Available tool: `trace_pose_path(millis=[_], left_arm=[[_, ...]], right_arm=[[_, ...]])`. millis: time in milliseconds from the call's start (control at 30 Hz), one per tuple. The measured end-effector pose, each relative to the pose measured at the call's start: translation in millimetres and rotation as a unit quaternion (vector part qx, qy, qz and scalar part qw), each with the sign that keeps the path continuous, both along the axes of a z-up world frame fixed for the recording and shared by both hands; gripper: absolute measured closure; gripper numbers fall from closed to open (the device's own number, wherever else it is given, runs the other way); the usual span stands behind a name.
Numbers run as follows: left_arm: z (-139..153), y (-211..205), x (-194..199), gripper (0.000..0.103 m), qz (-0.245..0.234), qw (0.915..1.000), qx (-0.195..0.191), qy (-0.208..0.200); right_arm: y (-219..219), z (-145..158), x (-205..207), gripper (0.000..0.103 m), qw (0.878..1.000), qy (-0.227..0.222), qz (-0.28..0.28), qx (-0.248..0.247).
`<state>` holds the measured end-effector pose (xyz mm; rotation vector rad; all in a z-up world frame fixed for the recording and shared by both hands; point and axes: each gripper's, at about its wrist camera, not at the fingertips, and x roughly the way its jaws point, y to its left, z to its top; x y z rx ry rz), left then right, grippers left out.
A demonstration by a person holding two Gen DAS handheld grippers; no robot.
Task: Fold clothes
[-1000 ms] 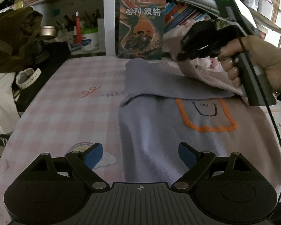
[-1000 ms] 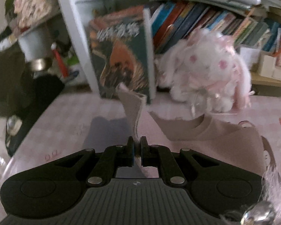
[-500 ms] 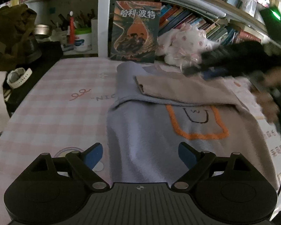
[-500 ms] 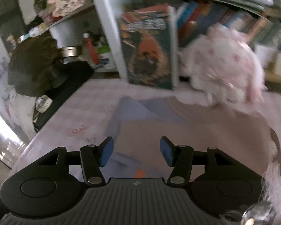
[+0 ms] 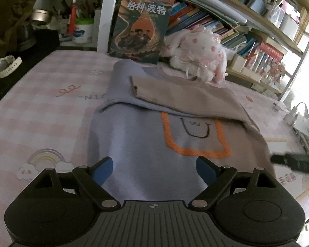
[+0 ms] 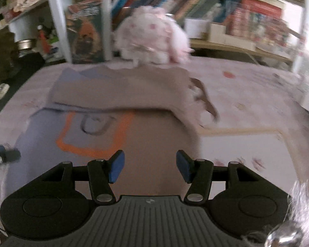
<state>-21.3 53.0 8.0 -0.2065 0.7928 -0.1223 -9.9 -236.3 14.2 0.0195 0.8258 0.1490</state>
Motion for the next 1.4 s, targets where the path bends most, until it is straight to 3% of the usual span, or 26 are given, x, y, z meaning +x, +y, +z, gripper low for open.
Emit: trace_pose_path(millis=[233,433,567,833,1167,1333,1400], left_arm=[[6,-36,-12,0.013,-0.003,0.9999,0.013,0.01],[6,-65,-37,0.013,-0.017,0.9991,0.033,0.018],[6,-67,-59,0.013,0.002,0.9987,0.043,0.026],[-5,-54,-94,0.013,0.04,0.9959,0.049,0.065],[-6,-21,-95,0.013,0.071,0.9952,0.039,0.055],[-7,14,-89,0.016,0.098,0.9941,0.02,0.041],[-11,30,-83,0.025,0.114,0.9923,0.01,0.047]], right_arm=[[-42,-11,-40,0.05,0.999,0.025,-0.036,0.014],[-55,-15,-65,0.05,0.999,0.028,-0.017,0.017],[-63,-19,-78,0.05,0.999,0.031,-0.01,0.032],[-63,-26,-100,0.051,0.997,0.044,0.0,0.06],[-64,-26,-114,0.051,0.997,0.046,-0.019,0.05],[-55,-25,-111,0.051,0.997,0.046,-0.038,0.043],[-52,-25,-109,0.051,0.997,0.046,-0.045,0.039]])
